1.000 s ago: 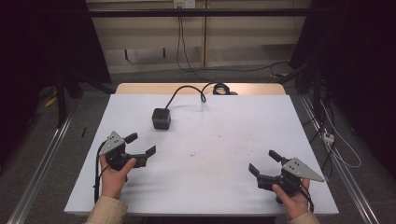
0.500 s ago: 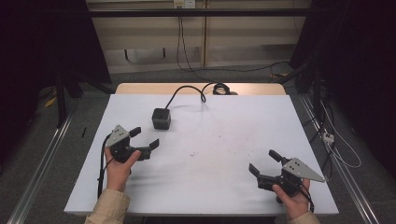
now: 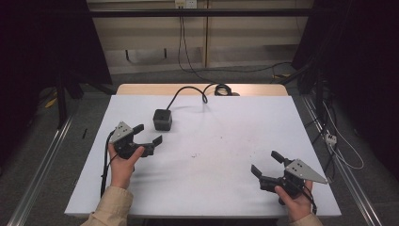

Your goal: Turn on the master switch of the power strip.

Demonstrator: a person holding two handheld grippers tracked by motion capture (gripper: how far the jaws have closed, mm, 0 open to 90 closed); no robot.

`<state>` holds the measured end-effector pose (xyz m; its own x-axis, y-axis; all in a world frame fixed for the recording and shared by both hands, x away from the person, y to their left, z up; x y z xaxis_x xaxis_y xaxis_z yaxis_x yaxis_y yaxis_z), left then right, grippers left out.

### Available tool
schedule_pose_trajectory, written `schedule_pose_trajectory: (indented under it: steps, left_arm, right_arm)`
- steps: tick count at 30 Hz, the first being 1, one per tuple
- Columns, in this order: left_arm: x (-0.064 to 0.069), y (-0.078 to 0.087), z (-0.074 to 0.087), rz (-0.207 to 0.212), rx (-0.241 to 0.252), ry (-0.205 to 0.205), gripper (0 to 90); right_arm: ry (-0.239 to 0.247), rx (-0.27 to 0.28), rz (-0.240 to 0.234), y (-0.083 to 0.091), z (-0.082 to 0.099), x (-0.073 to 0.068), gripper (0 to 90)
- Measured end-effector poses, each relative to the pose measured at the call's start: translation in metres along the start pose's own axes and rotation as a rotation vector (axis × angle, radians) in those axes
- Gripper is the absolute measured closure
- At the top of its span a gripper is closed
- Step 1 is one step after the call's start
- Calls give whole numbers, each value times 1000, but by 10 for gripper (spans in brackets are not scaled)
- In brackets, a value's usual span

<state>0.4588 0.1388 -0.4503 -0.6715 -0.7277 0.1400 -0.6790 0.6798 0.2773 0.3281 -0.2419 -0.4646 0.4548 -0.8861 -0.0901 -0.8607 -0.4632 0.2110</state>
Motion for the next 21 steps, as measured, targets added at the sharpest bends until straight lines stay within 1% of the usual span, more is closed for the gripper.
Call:
schedule_pose_trajectory:
  steps: [4, 7, 9, 13, 15, 16, 18, 21]
  left_arm:
    - [-1, -4, -3, -1, 2, -6, 62]
    - [-1, -6, -4, 2, 4, 1, 63]
    - [-2, -8, -5, 4, 2, -4, 63]
    - [-2, -11, -8, 11, 16, 12, 69]
    - [-3, -12, -7, 5, 14, 10, 70]
    - [-5, -14, -6, 0, 7, 2, 70]
    - [-6, -14, -6, -5, 4, 5, 70]
    - [-7, -14, -6, -5, 15, 9, 70]
  right_arm:
    - [0, 1, 0, 0, 0, 0, 71]
    - [0, 1, 1, 0, 0, 0, 71]
    - [1, 2, 1, 0, 0, 1, 71]
    - [2, -1, 2, 0, 0, 2, 71]
    - [4, 0, 1, 0, 0, 1, 71]
    - [5, 1, 0, 0, 0, 1, 71]
    - [5, 0, 1, 0, 0, 1, 71]
    - [3, -1, 3, 0, 0, 2, 71]
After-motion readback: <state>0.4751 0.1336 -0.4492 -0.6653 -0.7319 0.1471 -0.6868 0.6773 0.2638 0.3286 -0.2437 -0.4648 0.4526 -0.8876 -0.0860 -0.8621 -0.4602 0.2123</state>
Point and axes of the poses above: each handheld gripper's, and its own axes: y roughly backward along the jaws, z roughly out of its underside, x roughly to its right, the point moved 8 cm from there along -y, roughly forward along the jaws
